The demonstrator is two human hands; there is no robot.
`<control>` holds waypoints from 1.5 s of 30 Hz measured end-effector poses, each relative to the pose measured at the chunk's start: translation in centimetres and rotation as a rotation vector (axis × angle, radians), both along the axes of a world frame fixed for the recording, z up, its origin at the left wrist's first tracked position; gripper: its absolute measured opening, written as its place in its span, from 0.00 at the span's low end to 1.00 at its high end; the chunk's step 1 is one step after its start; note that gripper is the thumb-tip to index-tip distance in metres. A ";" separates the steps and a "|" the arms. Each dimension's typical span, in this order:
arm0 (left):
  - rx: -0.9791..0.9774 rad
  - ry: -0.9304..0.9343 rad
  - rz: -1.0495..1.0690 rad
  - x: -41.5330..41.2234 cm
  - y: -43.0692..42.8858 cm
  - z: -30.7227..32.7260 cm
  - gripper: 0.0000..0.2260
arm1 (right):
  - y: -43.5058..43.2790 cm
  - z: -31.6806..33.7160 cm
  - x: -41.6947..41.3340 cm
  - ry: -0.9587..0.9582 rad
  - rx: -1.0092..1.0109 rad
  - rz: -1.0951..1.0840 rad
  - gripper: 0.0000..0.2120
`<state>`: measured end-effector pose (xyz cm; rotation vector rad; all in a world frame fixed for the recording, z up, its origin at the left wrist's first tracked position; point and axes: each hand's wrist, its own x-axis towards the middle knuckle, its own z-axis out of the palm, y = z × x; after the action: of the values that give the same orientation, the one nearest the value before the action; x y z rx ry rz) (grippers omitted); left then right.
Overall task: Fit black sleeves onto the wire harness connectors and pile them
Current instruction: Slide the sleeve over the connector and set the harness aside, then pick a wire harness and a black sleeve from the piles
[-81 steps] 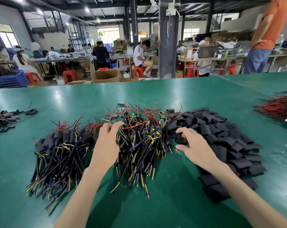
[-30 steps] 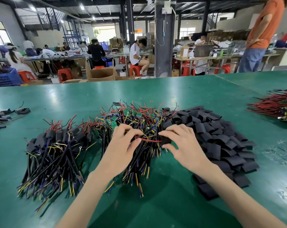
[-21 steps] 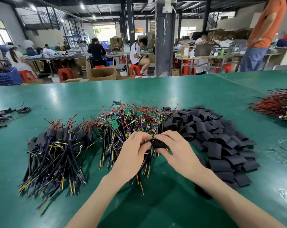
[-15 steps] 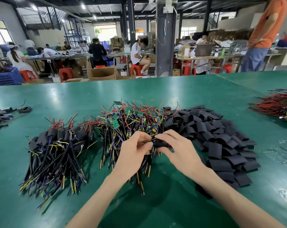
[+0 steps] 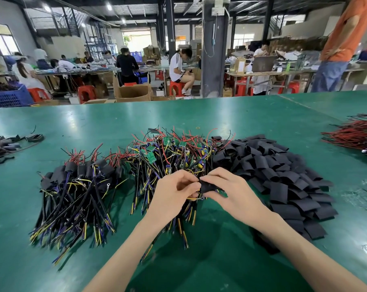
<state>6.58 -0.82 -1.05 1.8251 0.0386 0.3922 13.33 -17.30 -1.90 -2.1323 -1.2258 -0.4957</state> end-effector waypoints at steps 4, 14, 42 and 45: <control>-0.052 -0.010 0.040 0.0 -0.3 -0.2 0.07 | 0.1 -0.1 -0.3 -0.037 -0.008 0.027 0.13; -0.120 0.081 0.038 0.3 0.7 0.0 0.04 | 0.2 0.1 0.1 0.073 0.083 -0.093 0.18; 0.462 -0.225 1.029 -0.9 11.3 2.6 0.08 | -0.3 -0.7 1.2 -0.092 -0.103 -0.602 0.28; 0.556 0.057 1.164 -1.5 14.0 1.2 0.09 | -0.6 -1.3 1.9 -0.094 -0.160 -0.684 0.26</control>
<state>5.10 13.16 0.15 2.1970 1.1626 1.2465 15.21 -17.93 -3.23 -2.6763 -0.5598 -0.8107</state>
